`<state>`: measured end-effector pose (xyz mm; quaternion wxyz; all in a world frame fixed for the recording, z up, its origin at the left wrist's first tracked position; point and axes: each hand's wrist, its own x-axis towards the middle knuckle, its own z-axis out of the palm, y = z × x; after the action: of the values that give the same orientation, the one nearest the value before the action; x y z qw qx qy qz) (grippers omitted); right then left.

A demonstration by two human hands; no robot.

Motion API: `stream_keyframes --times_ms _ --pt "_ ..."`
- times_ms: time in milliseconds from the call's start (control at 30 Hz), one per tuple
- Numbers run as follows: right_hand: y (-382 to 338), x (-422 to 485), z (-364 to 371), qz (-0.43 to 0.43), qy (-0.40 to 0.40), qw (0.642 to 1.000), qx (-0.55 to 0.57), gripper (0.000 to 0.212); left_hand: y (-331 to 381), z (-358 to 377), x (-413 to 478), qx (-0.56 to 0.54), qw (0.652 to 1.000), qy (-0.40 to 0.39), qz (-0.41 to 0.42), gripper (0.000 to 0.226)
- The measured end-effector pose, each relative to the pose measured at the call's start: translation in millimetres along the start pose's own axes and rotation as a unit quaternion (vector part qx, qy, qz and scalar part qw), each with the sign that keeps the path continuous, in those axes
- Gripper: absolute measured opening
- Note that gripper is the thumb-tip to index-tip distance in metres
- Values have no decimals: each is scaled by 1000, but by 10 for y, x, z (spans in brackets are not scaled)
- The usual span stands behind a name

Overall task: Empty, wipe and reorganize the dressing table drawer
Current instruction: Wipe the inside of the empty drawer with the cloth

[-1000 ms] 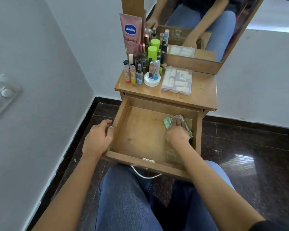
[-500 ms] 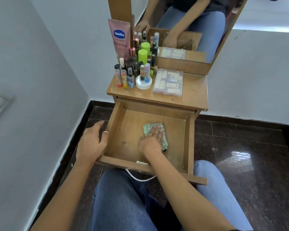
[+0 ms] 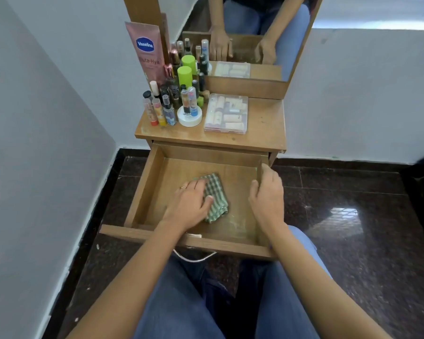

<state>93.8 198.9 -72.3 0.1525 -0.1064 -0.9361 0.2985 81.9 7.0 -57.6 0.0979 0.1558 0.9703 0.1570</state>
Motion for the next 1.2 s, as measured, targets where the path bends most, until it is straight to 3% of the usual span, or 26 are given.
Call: stream_keyframes --times_ms 100,200,267,500,867,1200 --pt "63 110 55 42 -21 999 -5 50 110 208 232 25 996 -90 -14 64" --pt "128 196 76 112 -106 982 110 46 120 356 361 49 984 -170 -6 70" --pt "149 198 73 163 -121 963 178 40 100 393 418 46 981 -187 9 70" --pt "164 154 51 232 -107 932 257 35 132 368 671 -15 980 -188 63 68" --pt "199 166 100 216 -105 944 226 36 337 529 936 -8 983 -152 106 60" --pt "195 182 99 218 -107 945 220 33 466 479 1051 50 964 -196 170 68"
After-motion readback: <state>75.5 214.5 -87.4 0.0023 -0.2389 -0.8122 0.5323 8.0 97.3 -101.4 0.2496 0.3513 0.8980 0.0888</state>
